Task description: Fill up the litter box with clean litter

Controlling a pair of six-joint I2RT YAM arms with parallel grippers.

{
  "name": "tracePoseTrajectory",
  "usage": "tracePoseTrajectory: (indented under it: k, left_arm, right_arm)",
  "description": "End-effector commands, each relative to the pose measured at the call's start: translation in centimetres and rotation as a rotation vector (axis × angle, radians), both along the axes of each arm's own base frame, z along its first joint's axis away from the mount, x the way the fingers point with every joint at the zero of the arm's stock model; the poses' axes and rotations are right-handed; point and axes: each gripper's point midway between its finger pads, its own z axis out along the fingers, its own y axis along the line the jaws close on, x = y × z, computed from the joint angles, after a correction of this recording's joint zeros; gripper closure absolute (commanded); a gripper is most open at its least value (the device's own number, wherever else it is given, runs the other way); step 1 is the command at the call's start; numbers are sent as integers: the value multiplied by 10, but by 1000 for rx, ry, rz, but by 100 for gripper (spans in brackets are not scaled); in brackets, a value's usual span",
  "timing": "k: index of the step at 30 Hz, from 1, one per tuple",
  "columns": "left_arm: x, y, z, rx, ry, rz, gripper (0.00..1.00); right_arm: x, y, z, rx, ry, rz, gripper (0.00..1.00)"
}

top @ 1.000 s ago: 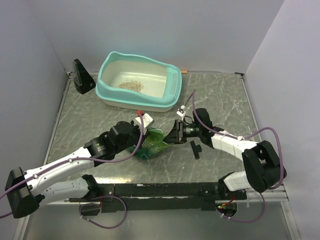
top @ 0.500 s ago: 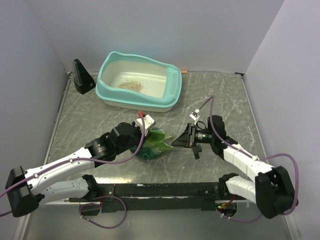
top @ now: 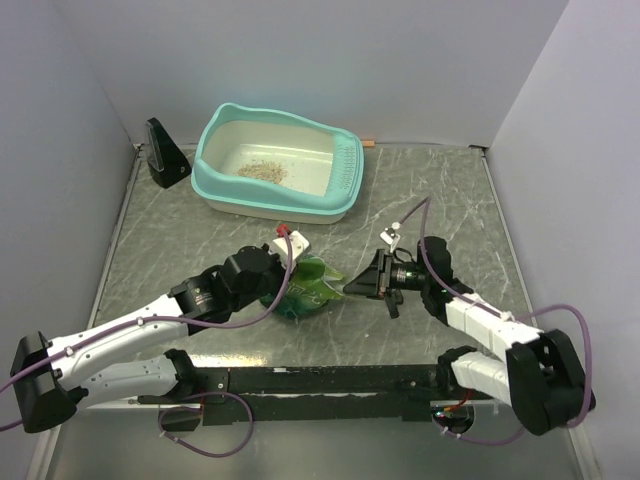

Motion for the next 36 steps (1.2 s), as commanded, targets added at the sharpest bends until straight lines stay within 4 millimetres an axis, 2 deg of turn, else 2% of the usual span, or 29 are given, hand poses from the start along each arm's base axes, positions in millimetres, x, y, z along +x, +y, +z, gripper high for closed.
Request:
tracePoseTrajectory:
  k: [1,2,4,5,7,8,11,12,13,14,16,17,19,22,26,31,36]
  left_arm:
    - [3,33,1,117,-9,94,99]
    - [3,36,5,112,-9,109,99]
    - [4,43,10,116,-17,137,99]
    - [3,48,11,121,-13,157,99]
    - [4,57,17,125,-25,190,99]
    - [2,61,23,117,-28,198,99]
    - [0,69,36,90,-46,218,99]
    - [0,70,38,83,-50,222,99]
    - [0,73,40,79,-51,231,99]
    - [0,75,45,70,-58,245,99]
    - [0,80,44,84,-54,262,99]
    - [0,80,47,78,-54,264,99]
    - [0,80,46,85,-50,264,99]
    - [2,78,35,130,-41,256,99]
    - [12,79,13,216,-43,286,99]
    - [21,76,6,217,-47,277,99]
    - [31,84,6,176,-29,300,99]
  right_arm:
    - [6,22,15,77,-45,45,100]
    - [0,33,18,92,-24,79,100]
    - [5,50,22,116,-45,99,100]
    - [-3,61,24,125,-27,130,100]
    - [4,76,28,149,-37,135,100]
    - [-1,85,29,157,-33,156,100]
    - [7,105,34,192,-41,159,100]
    - [5,115,26,186,-21,174,100]
    - [8,125,36,212,-47,185,100]
    - [11,132,36,213,-47,185,100]
    - [15,148,36,220,-45,202,100]
    - [18,154,29,210,-30,207,100]
    - [24,164,35,224,-41,218,100]
    - [34,166,32,211,-48,215,100]
    - [36,159,32,167,-53,230,100]
    - [31,142,31,132,-70,252,100]
    - [26,115,27,158,-60,233,100]
